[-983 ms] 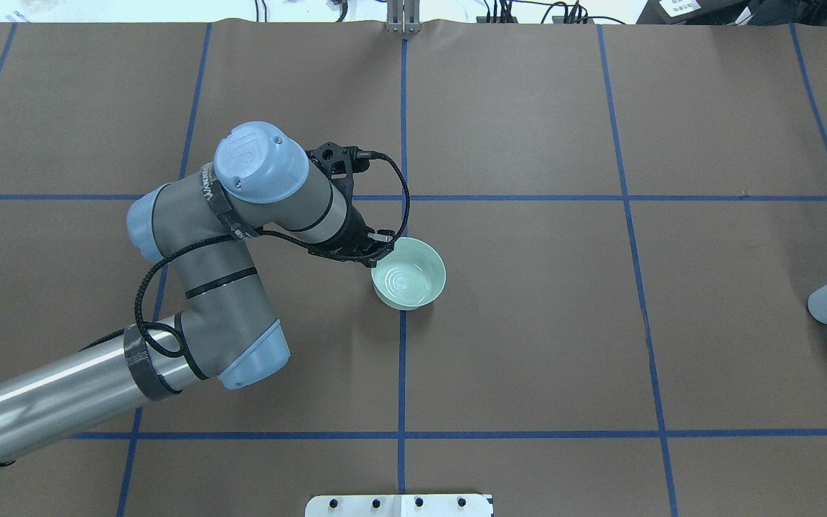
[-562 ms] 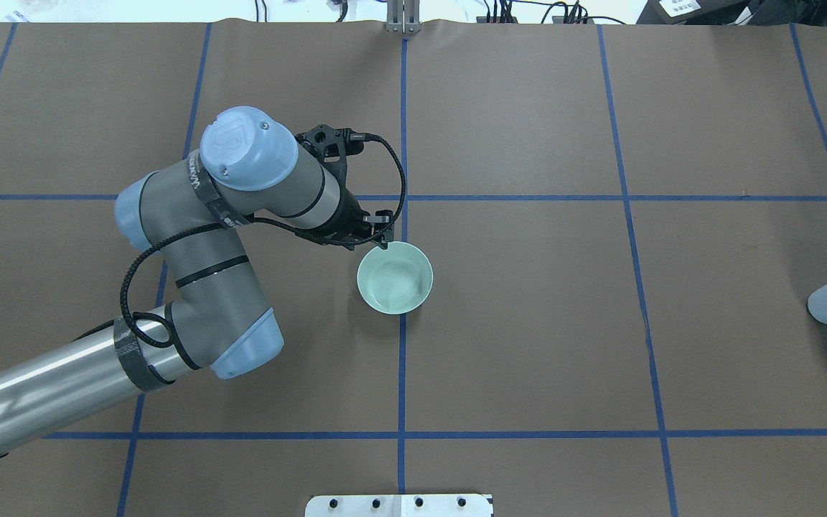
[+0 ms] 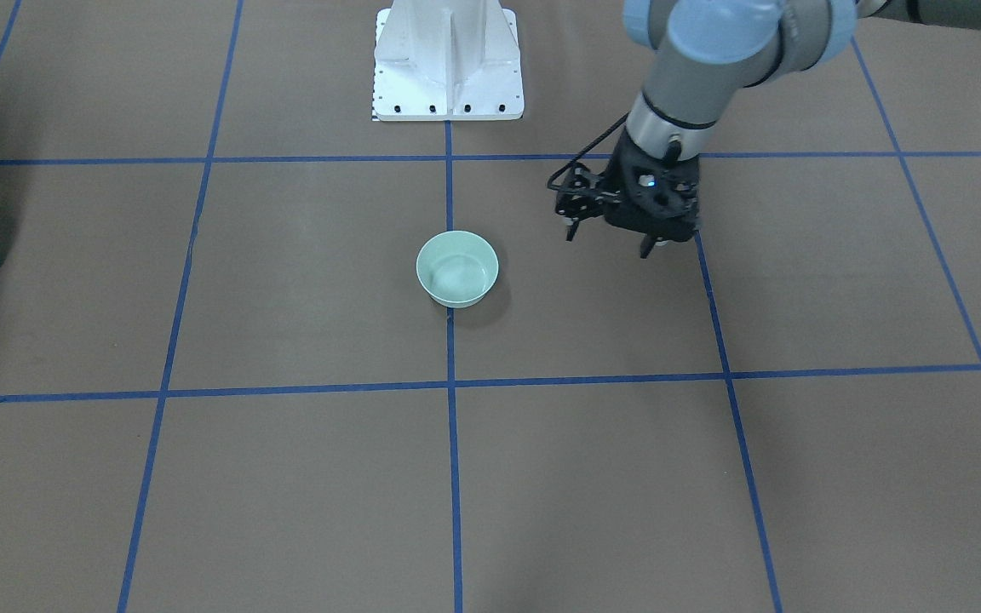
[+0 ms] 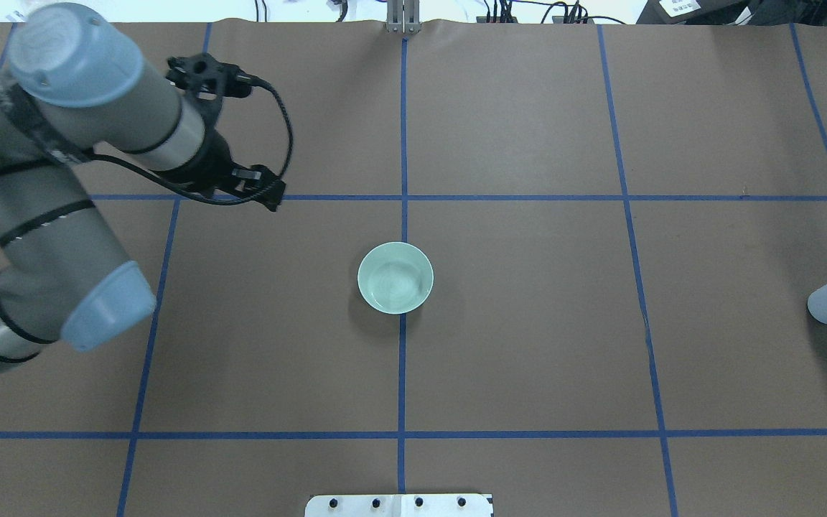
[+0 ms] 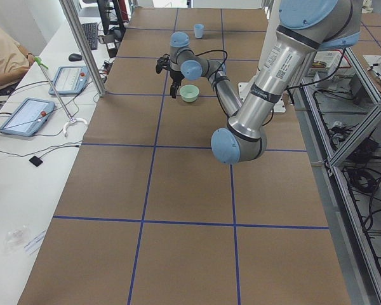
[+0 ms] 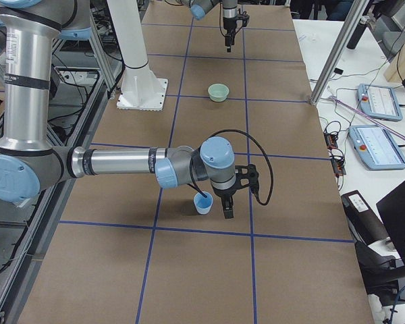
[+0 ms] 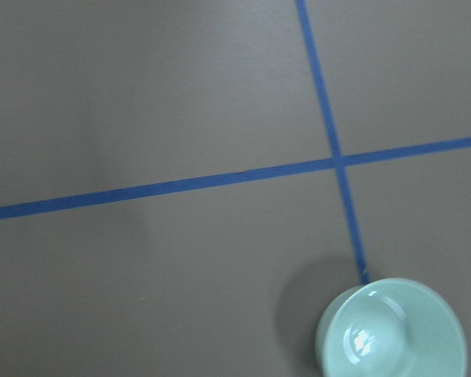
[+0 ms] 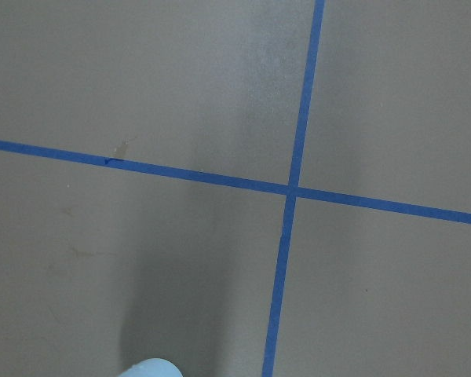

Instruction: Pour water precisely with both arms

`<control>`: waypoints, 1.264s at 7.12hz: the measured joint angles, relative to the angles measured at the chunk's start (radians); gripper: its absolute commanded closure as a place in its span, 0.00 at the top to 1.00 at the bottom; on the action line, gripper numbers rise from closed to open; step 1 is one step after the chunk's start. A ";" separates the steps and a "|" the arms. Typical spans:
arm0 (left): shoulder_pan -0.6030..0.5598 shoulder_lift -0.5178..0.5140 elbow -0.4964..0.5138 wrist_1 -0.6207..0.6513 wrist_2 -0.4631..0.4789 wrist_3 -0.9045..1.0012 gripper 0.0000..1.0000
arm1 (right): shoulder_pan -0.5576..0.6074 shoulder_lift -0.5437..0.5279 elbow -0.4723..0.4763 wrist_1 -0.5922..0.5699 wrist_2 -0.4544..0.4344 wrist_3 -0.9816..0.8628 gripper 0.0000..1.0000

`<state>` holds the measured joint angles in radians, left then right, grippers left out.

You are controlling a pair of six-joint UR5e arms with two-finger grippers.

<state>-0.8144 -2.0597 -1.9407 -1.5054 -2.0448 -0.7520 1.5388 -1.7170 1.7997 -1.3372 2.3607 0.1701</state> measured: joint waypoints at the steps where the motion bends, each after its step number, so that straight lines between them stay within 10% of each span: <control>1: -0.095 0.091 -0.044 0.031 -0.021 0.160 1.00 | -0.007 -0.016 0.040 0.000 0.000 0.052 1.00; 5: -0.552 0.344 0.051 0.041 -0.155 0.821 1.00 | -0.138 -0.091 0.240 0.021 -0.043 0.396 1.00; 9: -0.721 0.406 0.192 0.000 -0.185 0.932 1.00 | -0.402 -0.216 0.344 0.239 -0.294 0.846 1.00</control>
<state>-1.5357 -1.6538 -1.7484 -1.5051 -2.2301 0.1796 1.1367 -1.9329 2.1436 -1.0980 2.0665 1.0162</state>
